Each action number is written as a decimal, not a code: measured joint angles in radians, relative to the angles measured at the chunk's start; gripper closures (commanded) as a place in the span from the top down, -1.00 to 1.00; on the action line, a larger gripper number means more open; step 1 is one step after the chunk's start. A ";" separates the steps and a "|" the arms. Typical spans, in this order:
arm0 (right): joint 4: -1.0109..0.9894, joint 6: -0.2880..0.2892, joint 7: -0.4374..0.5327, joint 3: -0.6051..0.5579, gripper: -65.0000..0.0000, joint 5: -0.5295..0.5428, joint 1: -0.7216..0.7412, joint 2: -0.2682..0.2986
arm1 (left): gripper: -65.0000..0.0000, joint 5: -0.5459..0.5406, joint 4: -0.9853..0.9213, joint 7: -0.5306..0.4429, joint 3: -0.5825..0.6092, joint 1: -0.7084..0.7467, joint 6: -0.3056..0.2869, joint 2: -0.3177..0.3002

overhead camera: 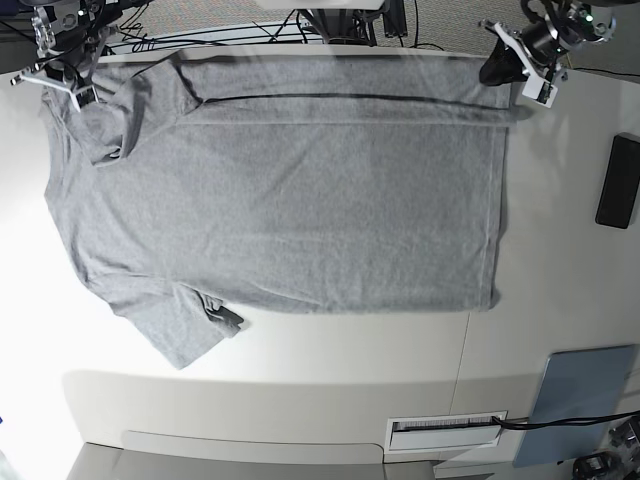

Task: Fold the T-shirt properly
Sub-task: 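Drag the shirt toward the robot with both grippers, then move the left gripper down the shirt side to the hem corner, then move the right gripper to the other hem corner and grasp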

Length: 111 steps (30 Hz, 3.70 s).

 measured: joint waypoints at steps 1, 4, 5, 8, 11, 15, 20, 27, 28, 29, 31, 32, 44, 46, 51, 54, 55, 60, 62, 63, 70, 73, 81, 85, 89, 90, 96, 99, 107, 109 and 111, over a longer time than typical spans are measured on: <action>0.018 0.000 0.005 0.000 -1.00 0.001 0.000 0.000 | -0.97 0.000 0.001 0.008 0.000 0.004 -0.003 -0.013; 0.050 0.000 0.036 0.000 -1.00 0.001 0.000 0.000 | -0.97 0.001 0.014 0.041 0.001 0.005 -0.007 -0.042; 0.053 -0.001 0.059 0.000 -1.00 0.002 0.000 0.000 | -0.97 0.001 0.017 0.044 0.003 0.005 -0.006 -0.047; 0.052 -0.005 0.077 0.000 -1.00 0.031 0.003 0.001 | -0.97 0.017 0.032 0.053 0.003 0.006 -0.002 -0.048; 0.050 -0.004 0.089 0.000 -1.00 0.077 0.006 0.001 | -0.97 0.021 0.038 0.052 0.003 0.007 0.002 -0.048; 0.049 -0.004 0.096 0.000 -1.00 0.079 0.040 -0.001 | -0.77 0.048 0.070 0.077 0.005 0.010 0.012 -0.048; 0.049 -0.005 0.098 0.000 -1.00 0.079 0.102 -0.001 | -0.08 0.089 0.149 0.138 0.010 0.018 0.029 -0.045; 0.049 -0.003 0.106 0.000 -0.41 0.078 0.161 0.002 | 0.02 0.111 0.308 0.230 -0.055 0.027 0.053 -0.045; 0.048 -0.003 0.106 0.000 -0.27 0.078 0.171 0.002 | 0.02 0.082 0.329 0.229 -0.080 0.024 0.055 -0.045; 0.048 -0.002 0.106 0.000 -0.17 0.078 0.182 0.002 | 0.02 0.059 0.346 0.226 -0.107 0.022 0.055 -0.045; 0.048 -0.003 0.115 0.000 -0.13 0.079 0.208 0.001 | 0.02 0.014 0.362 0.225 -0.158 0.014 0.055 -0.045; 0.048 -0.003 0.133 0.000 -0.13 0.079 0.222 0.001 | 0.02 -0.005 0.361 0.229 -0.180 0.008 0.055 -0.045; 0.048 -0.001 0.115 0.000 -0.13 0.223 0.426 -0.001 | 0.02 -0.052 0.168 0.232 -0.082 -0.395 0.140 -0.039; 0.048 -0.005 0.076 0.000 -0.13 0.243 0.460 0.000 | 0.02 -0.055 0.092 0.228 -0.034 -0.484 0.148 -0.036; 0.048 -0.006 0.071 0.000 -0.13 0.256 0.497 0.000 | 0.02 -0.020 -0.171 0.232 0.085 -0.724 0.199 -0.038; 0.048 -0.003 0.070 0.000 -0.13 0.266 0.497 0.000 | 0.02 -0.021 -0.331 0.226 0.163 -0.869 0.198 -0.030; 0.048 -0.003 0.066 0.000 -0.13 0.266 0.497 0.000 | 0.02 -0.019 -0.385 0.227 0.190 -0.918 0.198 -0.026; 0.048 -0.003 0.056 0.000 -0.13 0.274 0.497 0.000 | 0.02 0.064 -0.643 0.198 0.264 -1.144 0.205 0.019; 0.048 -0.002 0.045 0.000 -0.13 0.276 0.497 0.000 | 0.02 0.079 -0.748 0.192 0.264 -1.217 0.229 0.041; 0.048 0.000 0.045 0.000 -0.13 0.278 0.496 -0.001 | 0.02 0.101 -0.798 0.188 0.264 -1.247 0.231 0.049; 0.048 -0.002 0.045 0.000 -0.13 0.275 0.497 -0.001 | 0.02 0.159 -1.036 0.106 0.261 -1.339 0.191 0.073; 0.048 -0.003 0.045 0.000 -0.13 0.274 0.497 -0.001 | 0.02 0.211 -1.048 0.072 0.261 -1.336 0.210 0.088; 0.048 -0.004 0.045 0.000 -0.13 0.274 0.497 -0.001 | -0.04 0.216 -1.048 0.082 0.261 -1.333 0.127 0.091; 0.048 -0.003 0.045 0.000 -0.13 0.274 0.497 -0.001 | -0.18 0.172 -1.047 0.093 0.261 -1.326 0.064 0.097; 0.048 -0.003 0.045 0.000 -0.13 0.274 0.497 -0.001 | -0.60 0.169 -1.047 0.093 0.261 -1.325 0.109 0.102; 0.048 -0.003 0.045 0.000 -0.13 0.274 0.497 -0.001 | -0.79 0.170 -1.047 0.093 0.261 -1.326 0.115 0.102; 0.043 0.032 0.121 0.000 -0.11 0.272 0.503 -0.001 | -1.00 0.170 -1.047 0.094 0.261 -1.325 0.115 0.102; -0.032 0.118 0.168 -0.001 -0.11 0.291 0.557 -0.002 | -1.00 0.167 -1.048 0.097 0.261 -1.325 0.111 0.102; -0.401 0.165 0.114 -0.117 -0.11 0.335 0.909 -0.005 | -1.00 0.166 -1.047 0.107 0.261 -1.326 0.106 0.102; -0.512 0.169 0.114 -0.176 -0.11 0.342 1.009 -0.005 | -1.00 0.166 -1.046 0.108 0.261 -1.326 0.106 0.102; -0.626 0.180 0.112 -0.237 -0.11 0.338 1.104 -0.005 | -1.00 0.167 -1.046 0.106 0.261 -1.326 0.106 0.102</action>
